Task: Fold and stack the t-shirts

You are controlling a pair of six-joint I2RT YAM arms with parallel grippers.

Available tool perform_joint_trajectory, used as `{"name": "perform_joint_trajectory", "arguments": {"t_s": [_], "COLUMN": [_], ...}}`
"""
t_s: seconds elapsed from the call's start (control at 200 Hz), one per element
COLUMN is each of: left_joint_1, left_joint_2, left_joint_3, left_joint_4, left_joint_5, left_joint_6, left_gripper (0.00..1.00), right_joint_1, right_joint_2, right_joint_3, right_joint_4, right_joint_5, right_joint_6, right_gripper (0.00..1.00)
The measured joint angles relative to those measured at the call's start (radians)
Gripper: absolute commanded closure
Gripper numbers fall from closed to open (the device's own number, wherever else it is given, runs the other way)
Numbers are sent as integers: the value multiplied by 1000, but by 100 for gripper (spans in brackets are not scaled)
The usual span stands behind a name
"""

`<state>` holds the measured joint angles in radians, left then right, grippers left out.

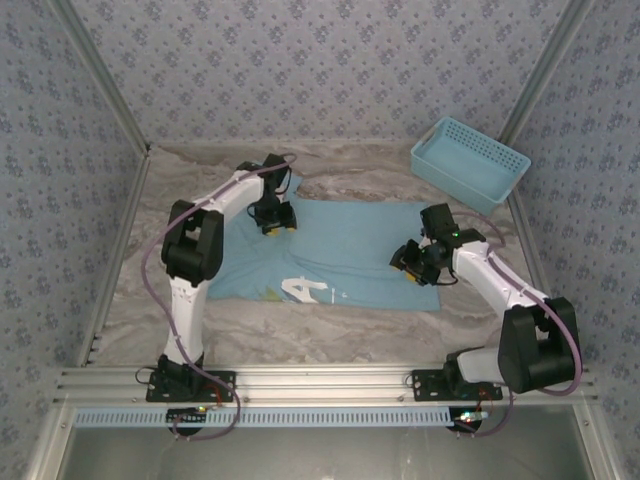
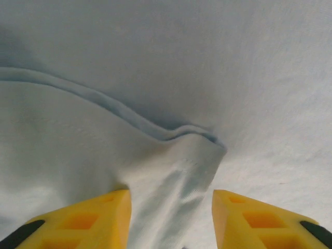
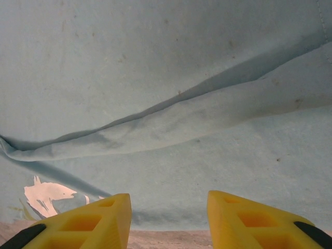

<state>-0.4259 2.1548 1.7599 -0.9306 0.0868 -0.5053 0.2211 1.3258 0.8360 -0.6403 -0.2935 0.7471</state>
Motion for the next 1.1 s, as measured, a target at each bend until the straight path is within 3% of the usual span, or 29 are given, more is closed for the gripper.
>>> {"name": "perform_joint_trajectory", "arguments": {"t_s": [0.055, 0.15, 0.32, 0.46, 0.665, 1.099], "left_joint_1": [-4, -8, -27, -128, -237, -298], "left_joint_2": [-68, -240, -465, -401, -299, -195], "left_joint_3": [-47, -180, -442, -537, -517, -349], "left_joint_4": [3, 31, 192, 312, 408, 417], "left_joint_5": [-37, -59, 66, 163, 244, 312], "left_joint_6": [-8, -50, -198, -295, -369, -332], "left_gripper": [56, 68, 88, 91, 96, 97], "right_joint_1": [0, 0, 58, 93, 87, -15], "right_joint_2": [-7, -29, -28, 48, 186, 350], "right_joint_3": [-5, -28, -64, -70, -66, 90], "right_joint_4": [1, 4, 48, 104, 149, 177], "right_joint_5": [9, 19, 34, 35, 35, 47], "right_joint_6": [0, 13, 69, 103, 121, 117], "right_gripper": [57, 62, 78, 85, 85, 84]}}
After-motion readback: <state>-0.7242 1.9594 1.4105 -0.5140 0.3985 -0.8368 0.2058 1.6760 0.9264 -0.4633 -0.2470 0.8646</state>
